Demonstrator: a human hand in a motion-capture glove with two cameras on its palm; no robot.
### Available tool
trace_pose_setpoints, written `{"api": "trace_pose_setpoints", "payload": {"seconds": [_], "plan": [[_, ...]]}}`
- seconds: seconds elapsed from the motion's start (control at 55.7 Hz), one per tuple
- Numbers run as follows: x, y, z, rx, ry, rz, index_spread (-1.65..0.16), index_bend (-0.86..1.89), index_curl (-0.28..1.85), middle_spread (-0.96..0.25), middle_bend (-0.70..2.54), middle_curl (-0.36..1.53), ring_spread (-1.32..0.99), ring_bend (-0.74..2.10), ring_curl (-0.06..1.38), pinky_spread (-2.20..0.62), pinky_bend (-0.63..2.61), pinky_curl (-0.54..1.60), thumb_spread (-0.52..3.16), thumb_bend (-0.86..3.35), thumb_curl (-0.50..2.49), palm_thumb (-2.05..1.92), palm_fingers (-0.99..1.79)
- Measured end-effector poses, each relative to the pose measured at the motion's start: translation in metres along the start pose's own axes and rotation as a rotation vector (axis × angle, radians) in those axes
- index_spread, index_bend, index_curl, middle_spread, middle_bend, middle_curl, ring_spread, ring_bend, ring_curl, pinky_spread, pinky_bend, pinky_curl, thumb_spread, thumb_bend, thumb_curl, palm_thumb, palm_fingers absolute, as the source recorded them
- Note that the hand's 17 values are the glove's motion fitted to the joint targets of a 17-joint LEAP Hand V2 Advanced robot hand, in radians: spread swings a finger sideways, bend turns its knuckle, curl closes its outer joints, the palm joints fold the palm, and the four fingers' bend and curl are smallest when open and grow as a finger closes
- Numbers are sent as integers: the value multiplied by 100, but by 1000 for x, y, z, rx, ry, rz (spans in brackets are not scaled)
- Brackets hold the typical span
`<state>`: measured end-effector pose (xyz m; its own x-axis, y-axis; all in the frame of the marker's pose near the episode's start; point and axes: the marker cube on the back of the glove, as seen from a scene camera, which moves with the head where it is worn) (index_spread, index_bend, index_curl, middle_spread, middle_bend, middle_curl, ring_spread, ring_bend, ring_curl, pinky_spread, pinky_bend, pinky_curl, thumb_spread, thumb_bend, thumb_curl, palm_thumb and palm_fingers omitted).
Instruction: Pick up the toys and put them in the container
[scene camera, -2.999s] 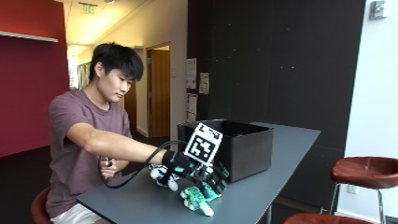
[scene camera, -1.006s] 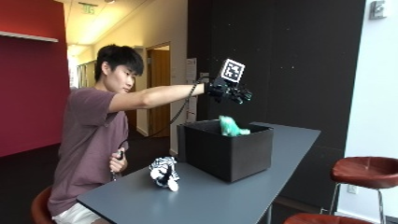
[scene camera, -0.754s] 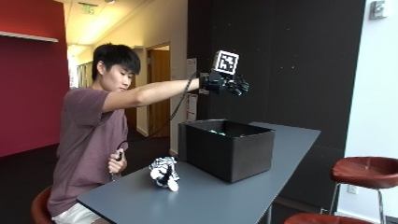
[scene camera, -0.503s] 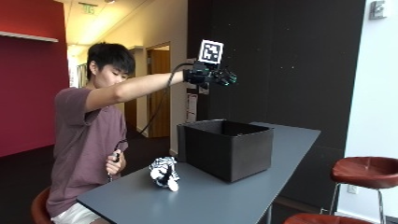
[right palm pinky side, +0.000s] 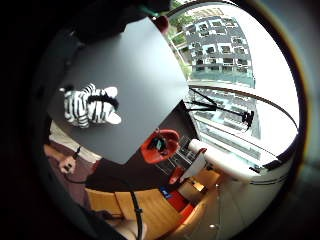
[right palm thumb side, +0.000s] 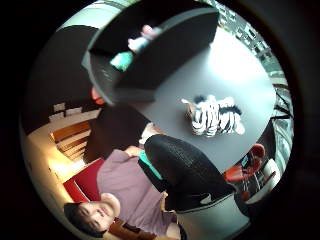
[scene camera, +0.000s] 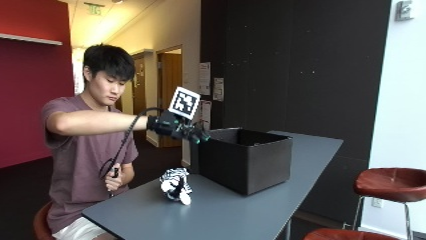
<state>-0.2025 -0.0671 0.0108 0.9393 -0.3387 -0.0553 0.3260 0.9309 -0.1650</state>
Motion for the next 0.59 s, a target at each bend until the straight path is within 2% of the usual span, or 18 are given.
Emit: {"api": "trace_pose_setpoints", "payload": {"seconds": [0.072,0.144,0.233,0.305,0.359,0.377,0.413,0.467,0.485,0.539,0.593], "plan": [[7,-8,57,-40,66,-20,-13,7,12,5,16,28,3,26,29,5,83,33,112,-7,26,-9,-32],[-5,-19,106,-70,-3,-15,-13,6,12,5,15,28,3,24,29,5,80,32,111,-7,25,-8,-31],[-18,-25,143,-154,-94,-82,-14,7,13,3,14,27,3,21,29,5,79,32,111,-6,25,-7,-25],[-6,-31,163,-172,68,-32,-15,9,14,2,13,26,3,21,30,6,85,33,110,-5,25,-6,-19],[1,-35,173,-108,187,-20,-16,9,14,0,18,27,3,28,31,6,87,34,108,-5,26,-5,-3],[1,-36,174,-75,200,-29,-17,10,14,1,16,27,3,26,31,6,87,34,108,-5,26,-5,-11],[0,-40,176,-4,223,-35,-18,12,14,-3,23,29,0,43,34,5,85,33,107,-5,26,-5,17],[-10,-47,176,81,158,-7,-19,13,14,-5,26,30,-5,52,35,4,82,31,106,-5,26,-5,25],[-13,-48,175,101,132,-9,-20,21,16,-6,29,32,-10,62,38,2,76,30,108,-3,27,-2,42],[-13,-53,175,146,111,-45,-21,25,18,-11,33,33,-18,71,40,-3,70,28,111,1,28,4,58],[-11,-60,173,186,80,-21,-22,30,20,-16,39,35,-23,78,42,-8,66,26,117,3,30,9,74]]}}
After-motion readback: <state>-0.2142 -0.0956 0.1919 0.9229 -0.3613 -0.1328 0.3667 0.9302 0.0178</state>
